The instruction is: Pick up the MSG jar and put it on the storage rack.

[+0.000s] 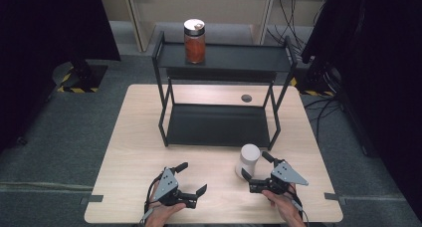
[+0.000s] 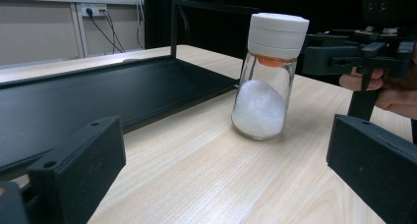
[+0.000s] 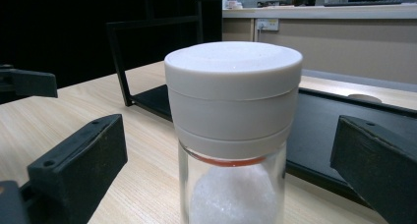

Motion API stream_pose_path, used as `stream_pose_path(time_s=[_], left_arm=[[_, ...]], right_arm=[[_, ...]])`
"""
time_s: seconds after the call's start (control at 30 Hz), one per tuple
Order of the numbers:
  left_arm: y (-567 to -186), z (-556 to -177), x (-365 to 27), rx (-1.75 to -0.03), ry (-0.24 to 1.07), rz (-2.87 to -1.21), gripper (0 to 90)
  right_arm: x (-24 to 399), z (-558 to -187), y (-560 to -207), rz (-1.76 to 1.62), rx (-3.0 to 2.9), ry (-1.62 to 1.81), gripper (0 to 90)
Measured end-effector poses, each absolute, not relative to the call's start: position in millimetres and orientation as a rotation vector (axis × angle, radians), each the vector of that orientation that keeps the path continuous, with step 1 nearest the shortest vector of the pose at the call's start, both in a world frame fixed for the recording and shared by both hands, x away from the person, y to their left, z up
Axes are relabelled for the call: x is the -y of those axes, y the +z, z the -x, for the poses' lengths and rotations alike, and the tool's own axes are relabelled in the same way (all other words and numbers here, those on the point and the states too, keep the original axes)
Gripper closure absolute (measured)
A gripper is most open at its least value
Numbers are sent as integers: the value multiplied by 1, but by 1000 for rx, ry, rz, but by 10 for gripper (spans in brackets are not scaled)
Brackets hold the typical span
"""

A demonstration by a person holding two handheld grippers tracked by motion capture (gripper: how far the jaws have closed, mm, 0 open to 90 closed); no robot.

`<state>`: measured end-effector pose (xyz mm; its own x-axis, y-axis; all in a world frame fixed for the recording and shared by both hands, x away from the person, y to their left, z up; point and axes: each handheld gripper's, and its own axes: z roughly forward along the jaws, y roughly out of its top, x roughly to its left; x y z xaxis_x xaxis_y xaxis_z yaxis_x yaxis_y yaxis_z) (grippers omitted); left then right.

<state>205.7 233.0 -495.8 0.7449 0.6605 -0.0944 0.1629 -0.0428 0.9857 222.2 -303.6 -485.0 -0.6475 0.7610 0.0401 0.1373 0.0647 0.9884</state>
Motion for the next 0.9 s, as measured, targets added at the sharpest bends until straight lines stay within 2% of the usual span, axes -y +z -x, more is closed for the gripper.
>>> stream_pose_path(time_s=[0.2, 0.43, 0.7, 0.9], left_arm=[[-496, -206, -233, -683, 456, -1594, 7], [-497, -207, -233, -684, 454, -1593, 7], [-497, -206, -233, -679, 455, -1596, 7], [-496, -206, -233, -672, 455, -1599, 7]], right_arm=[[298, -228, -485, -889, -1856, 1600, 46], [293, -235, -486, -893, -1862, 1571, 147], [291, -240, -484, -915, -1899, 1564, 339], [290, -237, -479, -914, -1909, 1548, 346]])
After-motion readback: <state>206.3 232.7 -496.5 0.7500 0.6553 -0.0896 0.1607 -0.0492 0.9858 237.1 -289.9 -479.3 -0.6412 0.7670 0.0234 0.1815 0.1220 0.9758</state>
